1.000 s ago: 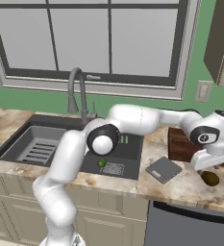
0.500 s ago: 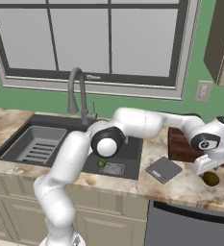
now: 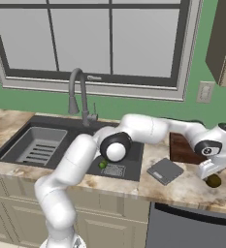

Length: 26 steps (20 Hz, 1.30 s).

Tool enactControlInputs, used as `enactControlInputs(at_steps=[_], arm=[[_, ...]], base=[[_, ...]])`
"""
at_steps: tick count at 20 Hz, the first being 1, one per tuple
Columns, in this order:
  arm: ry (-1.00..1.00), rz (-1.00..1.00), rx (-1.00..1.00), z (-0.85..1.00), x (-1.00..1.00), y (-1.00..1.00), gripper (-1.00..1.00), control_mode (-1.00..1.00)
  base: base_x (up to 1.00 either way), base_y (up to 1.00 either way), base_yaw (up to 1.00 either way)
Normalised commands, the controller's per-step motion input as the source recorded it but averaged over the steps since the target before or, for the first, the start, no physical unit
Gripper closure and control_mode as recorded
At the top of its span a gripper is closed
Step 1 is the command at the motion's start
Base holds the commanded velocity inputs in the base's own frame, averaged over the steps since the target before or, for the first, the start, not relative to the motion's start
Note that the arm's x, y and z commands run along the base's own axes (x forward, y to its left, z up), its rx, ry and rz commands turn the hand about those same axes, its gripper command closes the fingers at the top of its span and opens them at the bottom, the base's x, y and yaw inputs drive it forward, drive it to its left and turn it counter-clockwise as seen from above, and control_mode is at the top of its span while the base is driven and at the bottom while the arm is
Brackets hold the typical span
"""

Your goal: Pick up all produce items and place them in the sink. Turn on the sink faucet to wash them. Then turn the sink off and put them in the tray.

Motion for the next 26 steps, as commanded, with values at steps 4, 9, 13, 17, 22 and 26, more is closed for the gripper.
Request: enactControlInputs(at_steps=[4, 9, 13, 17, 22, 26], arm=[[0.05, 0.00, 0.00, -0.19, 0.12, -0.24, -1.00, -1.00], [0.15, 0.00, 0.00, -0.27, -0.08, -0.09, -1.00, -1.00], [0.19, 0.00, 0.00, -0.31, -0.11, 0.00, 1.00, -1.00], [0.13, 0.00, 0.03, -0.12, -0.13, 0.00, 1.00, -1.00], [-0.04, 0.00, 0.11, 0.30, -0.58, 0.00, 1.00, -1.00], [-0.21, 0.00, 0.08, 0.81, -0.77, 0.07, 1.00, -1.00]], base=[[0.00, 0.00, 0.00], [0.00, 0.00, 0.00], [0.00, 0.00, 0.00], [0.00, 0.00, 0.00], [0.00, 0.00, 0.00], [0.00, 0.00, 0.00]])
